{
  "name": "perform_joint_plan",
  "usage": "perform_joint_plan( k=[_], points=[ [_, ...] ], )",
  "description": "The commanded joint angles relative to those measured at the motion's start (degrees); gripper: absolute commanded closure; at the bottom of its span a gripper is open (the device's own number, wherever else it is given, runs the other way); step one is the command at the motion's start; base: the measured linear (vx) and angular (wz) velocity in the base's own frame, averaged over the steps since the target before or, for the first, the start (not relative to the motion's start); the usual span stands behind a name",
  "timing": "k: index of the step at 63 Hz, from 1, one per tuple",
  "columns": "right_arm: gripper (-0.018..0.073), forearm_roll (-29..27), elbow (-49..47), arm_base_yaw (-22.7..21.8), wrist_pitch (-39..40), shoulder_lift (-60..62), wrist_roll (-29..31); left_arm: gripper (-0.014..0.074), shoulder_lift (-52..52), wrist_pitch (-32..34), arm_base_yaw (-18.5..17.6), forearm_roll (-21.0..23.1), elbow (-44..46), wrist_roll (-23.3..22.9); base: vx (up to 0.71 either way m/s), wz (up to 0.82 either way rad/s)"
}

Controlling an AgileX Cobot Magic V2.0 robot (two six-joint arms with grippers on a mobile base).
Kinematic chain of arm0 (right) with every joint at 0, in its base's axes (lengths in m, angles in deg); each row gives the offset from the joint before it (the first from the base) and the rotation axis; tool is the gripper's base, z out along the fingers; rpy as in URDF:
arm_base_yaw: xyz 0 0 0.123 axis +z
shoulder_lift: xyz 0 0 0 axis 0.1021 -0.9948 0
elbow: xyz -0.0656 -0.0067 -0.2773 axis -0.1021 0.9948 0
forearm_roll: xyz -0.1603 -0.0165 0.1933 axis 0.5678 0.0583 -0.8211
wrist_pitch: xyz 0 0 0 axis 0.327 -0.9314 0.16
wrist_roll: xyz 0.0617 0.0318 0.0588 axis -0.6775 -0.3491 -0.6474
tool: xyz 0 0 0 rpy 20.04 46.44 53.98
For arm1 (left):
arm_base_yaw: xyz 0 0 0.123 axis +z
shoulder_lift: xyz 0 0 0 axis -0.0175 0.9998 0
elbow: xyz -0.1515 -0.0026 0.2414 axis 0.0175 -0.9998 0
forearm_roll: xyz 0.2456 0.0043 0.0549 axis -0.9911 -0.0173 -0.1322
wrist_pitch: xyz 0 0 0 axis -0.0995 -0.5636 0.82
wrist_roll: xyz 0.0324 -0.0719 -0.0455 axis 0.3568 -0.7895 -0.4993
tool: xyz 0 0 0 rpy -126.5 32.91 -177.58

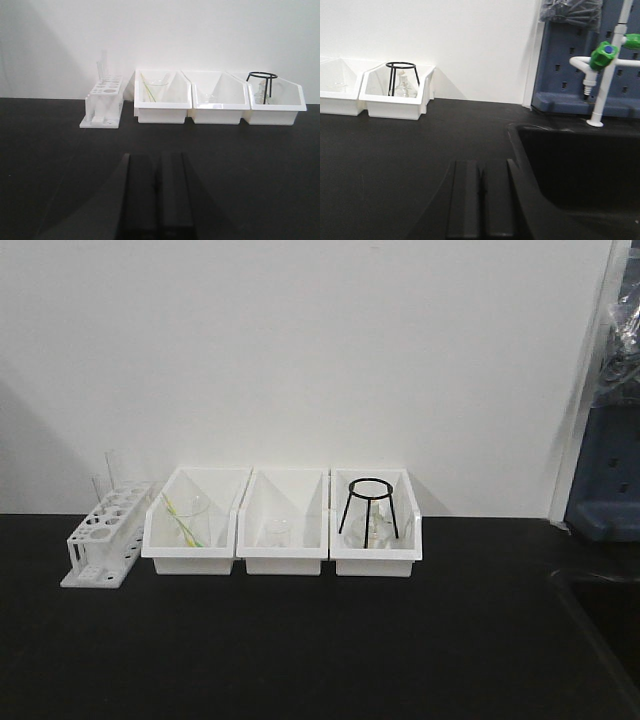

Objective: Wipe beaker with gray cloth and return to tray

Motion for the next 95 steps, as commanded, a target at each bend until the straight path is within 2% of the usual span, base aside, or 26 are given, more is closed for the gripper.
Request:
perform_joint_plan(
  k=[1, 95],
  points=[
    [0.057, 0.26, 0.28, 0.02, 4.51, 0.5, 0.51, 0.0603, -0.87, 4.57, 0.17, 0.46, -1.8, -0.2, -0.24, -0.11],
    [0.057, 0.26, 0.28, 0.02, 4.51, 0.5, 0.51, 0.0603, -0.87, 4.57, 0.17, 0.46, -1.8, -0.2, -0.38, -0.03]
  ],
)
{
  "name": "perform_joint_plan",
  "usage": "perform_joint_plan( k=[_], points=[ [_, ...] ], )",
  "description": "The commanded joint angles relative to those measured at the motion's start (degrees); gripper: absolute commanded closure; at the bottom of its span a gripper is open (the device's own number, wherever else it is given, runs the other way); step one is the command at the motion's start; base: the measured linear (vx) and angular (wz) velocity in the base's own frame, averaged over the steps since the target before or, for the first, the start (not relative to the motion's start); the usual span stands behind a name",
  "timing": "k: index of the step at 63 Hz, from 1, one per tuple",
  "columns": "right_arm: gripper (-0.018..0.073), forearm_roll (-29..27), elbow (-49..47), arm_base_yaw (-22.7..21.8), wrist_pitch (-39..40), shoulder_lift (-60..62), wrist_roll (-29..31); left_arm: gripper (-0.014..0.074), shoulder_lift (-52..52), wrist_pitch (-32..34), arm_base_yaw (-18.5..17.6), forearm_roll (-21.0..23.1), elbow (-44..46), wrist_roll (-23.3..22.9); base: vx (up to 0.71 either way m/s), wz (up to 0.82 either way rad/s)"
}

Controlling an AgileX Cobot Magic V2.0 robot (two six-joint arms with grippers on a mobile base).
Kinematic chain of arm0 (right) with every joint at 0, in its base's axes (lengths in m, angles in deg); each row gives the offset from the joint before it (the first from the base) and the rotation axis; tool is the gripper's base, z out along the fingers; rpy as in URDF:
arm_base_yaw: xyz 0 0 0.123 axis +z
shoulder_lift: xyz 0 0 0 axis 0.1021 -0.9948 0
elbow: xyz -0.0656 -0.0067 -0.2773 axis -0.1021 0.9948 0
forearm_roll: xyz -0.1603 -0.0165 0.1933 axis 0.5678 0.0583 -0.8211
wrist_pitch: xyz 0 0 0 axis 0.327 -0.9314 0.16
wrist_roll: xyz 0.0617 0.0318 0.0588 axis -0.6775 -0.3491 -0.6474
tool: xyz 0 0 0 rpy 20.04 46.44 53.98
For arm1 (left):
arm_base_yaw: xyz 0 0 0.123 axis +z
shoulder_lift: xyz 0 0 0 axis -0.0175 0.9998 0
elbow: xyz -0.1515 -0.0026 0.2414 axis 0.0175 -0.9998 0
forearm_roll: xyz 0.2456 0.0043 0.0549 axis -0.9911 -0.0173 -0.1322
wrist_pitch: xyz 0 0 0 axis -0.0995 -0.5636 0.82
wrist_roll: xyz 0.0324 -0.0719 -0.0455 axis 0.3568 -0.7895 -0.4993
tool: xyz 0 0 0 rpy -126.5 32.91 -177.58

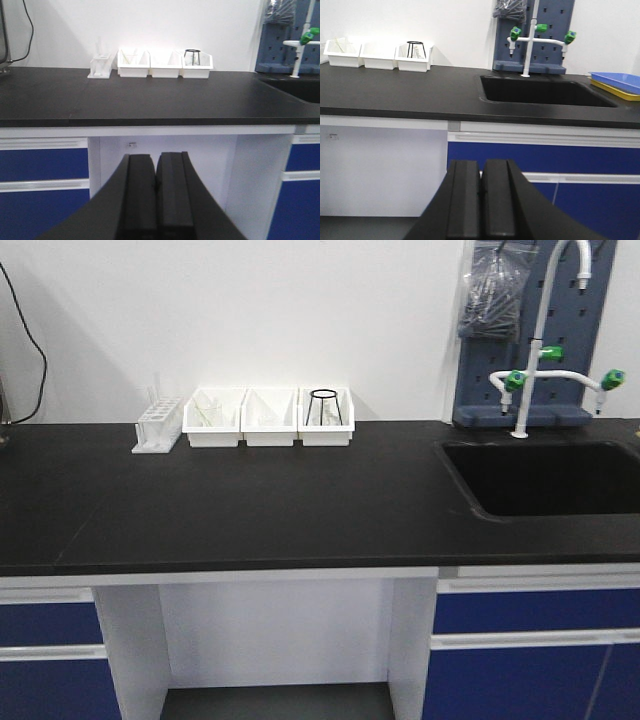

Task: Wipe beaker with gray cloth and return to tray
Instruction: 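Drive the base to the counter with the gray cloth and tray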

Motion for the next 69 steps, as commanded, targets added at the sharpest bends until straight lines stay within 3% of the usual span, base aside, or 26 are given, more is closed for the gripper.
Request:
perform_joint_plan(
  k=[1, 29, 69],
  points=[
    [0.057, 0.26, 0.28, 0.02, 4.51, 0.5, 0.51, 0.0603, -0.87, 4.57, 0.17, 0.46, -1.8, -0.2, -0.38, -0.13],
    [0.057, 0.26, 0.28, 0.02, 4.51, 0.5, 0.51, 0.0603, -0.87, 4.57, 0.17, 0.46, -1.8, -0.2, -0.33, -0.31],
    [0.057, 0.26, 0.28, 0.02, 4.51, 0.5, 0.51, 0.0603, -0.87, 4.57, 0.17, 0.46, -1.8, -0.2, -0.2, -0.76]
  ],
)
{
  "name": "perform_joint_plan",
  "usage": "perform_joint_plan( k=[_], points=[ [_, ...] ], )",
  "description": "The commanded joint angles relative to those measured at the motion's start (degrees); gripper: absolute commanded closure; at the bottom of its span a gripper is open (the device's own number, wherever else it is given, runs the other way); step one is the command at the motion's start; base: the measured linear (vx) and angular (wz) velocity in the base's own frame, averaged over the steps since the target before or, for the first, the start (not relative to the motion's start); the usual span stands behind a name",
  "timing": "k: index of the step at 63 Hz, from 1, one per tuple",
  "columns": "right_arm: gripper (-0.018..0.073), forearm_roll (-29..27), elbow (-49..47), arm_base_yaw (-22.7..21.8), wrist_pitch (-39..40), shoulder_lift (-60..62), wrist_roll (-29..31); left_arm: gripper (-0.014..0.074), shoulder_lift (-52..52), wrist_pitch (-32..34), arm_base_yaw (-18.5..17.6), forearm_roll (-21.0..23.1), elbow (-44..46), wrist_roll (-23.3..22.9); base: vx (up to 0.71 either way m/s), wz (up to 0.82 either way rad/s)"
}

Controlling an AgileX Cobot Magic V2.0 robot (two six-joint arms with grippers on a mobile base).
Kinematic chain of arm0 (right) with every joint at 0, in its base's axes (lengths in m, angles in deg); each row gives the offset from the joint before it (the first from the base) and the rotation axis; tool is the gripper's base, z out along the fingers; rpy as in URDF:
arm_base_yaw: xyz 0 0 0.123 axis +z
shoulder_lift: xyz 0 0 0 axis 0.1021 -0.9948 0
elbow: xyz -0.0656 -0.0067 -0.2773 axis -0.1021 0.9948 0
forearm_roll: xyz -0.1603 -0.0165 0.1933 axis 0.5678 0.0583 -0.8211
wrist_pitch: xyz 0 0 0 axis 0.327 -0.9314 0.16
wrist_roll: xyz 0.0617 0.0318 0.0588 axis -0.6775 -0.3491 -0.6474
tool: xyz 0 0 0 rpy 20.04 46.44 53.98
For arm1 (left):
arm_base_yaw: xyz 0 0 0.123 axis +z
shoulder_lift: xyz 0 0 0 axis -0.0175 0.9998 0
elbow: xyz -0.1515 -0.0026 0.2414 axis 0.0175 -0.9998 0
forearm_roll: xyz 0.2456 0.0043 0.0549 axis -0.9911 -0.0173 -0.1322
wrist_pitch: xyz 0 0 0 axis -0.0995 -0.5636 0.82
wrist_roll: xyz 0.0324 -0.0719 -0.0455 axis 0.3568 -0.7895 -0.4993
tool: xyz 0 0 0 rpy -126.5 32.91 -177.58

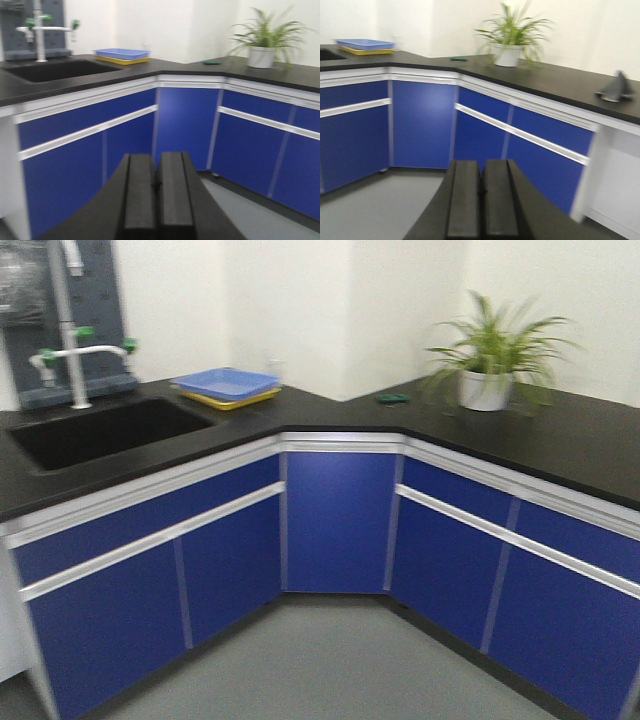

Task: Wipe beaker with gray cloth and return to tray
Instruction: 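Drive the base to the counter with the gray cloth and tray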

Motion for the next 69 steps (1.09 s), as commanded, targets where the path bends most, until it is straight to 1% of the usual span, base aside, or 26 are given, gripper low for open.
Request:
perform_joint_plan(
  k=[1, 30, 69],
  points=[
    [0.057, 0.26, 0.28, 0.02, 4.51, 0.5, 0.51, 0.0603, -0.87, 4.57, 0.17, 0.46, -1.8, -0.2, -0.13, -0.73],
    [0.057, 0.26, 0.28, 0.02, 4.51, 0.5, 0.51, 0.0603, -0.87, 4.57, 0.17, 0.46, -1.8, -0.2, -0.03, -0.69],
    [0.057, 0.26, 0.28, 0.02, 4.51, 0.5, 0.51, 0.0603, -0.87, 4.57, 0.17, 0.46, -1.8, -0.2, 0.12, -0.48]
  ],
)
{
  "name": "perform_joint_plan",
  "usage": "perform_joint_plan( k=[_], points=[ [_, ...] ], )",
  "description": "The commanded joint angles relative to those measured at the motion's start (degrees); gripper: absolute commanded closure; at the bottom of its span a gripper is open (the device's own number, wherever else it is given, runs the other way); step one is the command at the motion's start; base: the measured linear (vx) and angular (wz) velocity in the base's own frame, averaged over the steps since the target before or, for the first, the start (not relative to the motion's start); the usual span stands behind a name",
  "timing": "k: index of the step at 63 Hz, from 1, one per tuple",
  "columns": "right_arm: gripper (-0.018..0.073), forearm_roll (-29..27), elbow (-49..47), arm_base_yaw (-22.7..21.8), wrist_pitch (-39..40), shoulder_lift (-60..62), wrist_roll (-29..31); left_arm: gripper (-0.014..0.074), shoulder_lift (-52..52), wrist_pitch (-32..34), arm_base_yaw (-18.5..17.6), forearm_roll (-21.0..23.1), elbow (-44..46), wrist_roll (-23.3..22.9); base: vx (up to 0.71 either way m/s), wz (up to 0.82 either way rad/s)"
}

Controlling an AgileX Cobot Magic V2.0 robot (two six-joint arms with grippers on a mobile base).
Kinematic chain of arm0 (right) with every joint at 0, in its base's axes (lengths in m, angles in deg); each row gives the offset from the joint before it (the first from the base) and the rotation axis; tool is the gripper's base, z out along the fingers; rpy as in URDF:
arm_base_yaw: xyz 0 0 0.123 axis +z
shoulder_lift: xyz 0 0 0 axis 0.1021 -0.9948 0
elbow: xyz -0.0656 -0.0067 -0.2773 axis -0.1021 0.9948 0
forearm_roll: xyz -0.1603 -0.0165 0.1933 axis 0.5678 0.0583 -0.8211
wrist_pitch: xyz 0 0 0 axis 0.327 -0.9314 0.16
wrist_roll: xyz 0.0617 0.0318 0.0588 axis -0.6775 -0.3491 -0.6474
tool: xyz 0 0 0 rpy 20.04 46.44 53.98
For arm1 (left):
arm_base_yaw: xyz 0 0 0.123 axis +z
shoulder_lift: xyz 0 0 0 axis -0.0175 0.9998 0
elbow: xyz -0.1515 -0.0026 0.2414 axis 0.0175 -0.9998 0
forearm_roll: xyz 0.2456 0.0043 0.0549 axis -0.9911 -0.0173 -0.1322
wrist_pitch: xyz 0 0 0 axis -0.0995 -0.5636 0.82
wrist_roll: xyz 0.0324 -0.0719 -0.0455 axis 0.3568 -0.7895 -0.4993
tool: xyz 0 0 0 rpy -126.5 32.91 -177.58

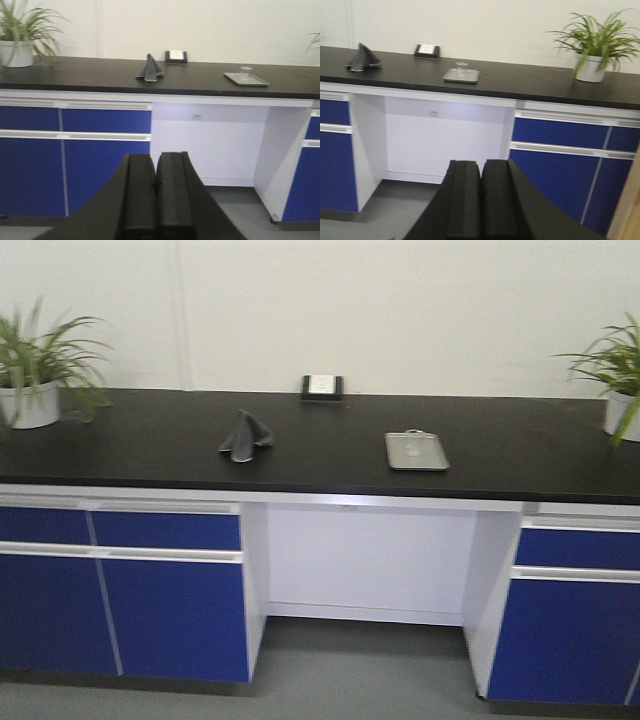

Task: Wipe beaker with gray cloth and return to tray
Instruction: 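Drive the base to the counter with the gray cloth and tray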

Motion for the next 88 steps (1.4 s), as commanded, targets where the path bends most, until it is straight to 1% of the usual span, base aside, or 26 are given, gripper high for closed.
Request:
perform_joint_plan(
  k=[1, 30, 55, 88],
  points=[
    [0.057, 0.26, 0.28, 0.02, 4.51, 0.5, 0.51, 0.0603, -0.87, 4.57, 0.17, 0.46, -1.8, -0.2, 0.16, -0.4],
    [0.057, 0.26, 0.28, 0.02, 4.51, 0.5, 0.51, 0.0603, -0.87, 4.57, 0.17, 0.46, -1.8, -0.2, 0.19, -0.22],
    [0.057, 0.26, 0.28, 0.02, 4.51, 0.5, 0.51, 0.0603, -0.87, 4.57, 0.17, 0.46, -1.8, -0.2, 0.3, 0.12],
    [0.057, 0.26, 0.28, 0.02, 4.51, 0.5, 0.51, 0.0603, -0.87, 4.57, 0.17, 0.46, -1.8, -0.2, 0.39, 0.06]
  ],
)
